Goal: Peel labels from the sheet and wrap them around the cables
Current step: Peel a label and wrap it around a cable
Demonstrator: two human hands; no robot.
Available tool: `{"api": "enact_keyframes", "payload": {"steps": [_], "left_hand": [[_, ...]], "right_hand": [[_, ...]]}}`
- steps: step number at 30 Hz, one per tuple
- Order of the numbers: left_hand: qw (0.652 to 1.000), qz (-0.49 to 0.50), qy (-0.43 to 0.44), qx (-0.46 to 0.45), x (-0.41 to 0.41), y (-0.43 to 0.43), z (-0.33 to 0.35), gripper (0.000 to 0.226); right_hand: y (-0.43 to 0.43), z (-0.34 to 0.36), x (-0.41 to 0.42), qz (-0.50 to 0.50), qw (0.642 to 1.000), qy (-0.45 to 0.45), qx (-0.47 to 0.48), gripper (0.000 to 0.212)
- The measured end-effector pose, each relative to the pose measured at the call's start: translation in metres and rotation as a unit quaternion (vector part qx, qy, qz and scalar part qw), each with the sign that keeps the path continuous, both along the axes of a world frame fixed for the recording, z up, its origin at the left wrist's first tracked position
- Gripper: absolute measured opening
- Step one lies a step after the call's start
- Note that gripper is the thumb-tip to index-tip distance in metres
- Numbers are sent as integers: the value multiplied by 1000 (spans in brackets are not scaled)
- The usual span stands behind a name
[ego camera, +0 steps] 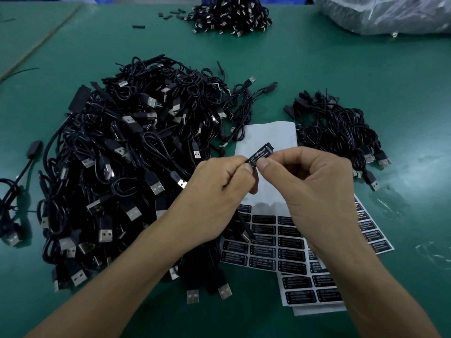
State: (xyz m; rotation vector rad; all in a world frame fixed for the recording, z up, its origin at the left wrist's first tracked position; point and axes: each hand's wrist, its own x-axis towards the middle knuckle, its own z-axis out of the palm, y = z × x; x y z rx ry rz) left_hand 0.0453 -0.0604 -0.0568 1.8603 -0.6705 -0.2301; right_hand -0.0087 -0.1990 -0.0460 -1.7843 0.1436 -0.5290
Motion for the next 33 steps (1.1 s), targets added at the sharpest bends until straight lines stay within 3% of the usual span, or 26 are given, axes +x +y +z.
{"api": "enact_keyframes", "payload": {"steps": [12, 33], "left_hand": [[998, -13, 45, -42, -1, -1, 1, 38], [1000, -2, -6, -5, 0, 0, -2, 34]], "right_hand": [[-1, 2, 2, 19, 999, 11, 25, 28], [-1, 0, 1, -2, 998, 42, 54, 22]]}}
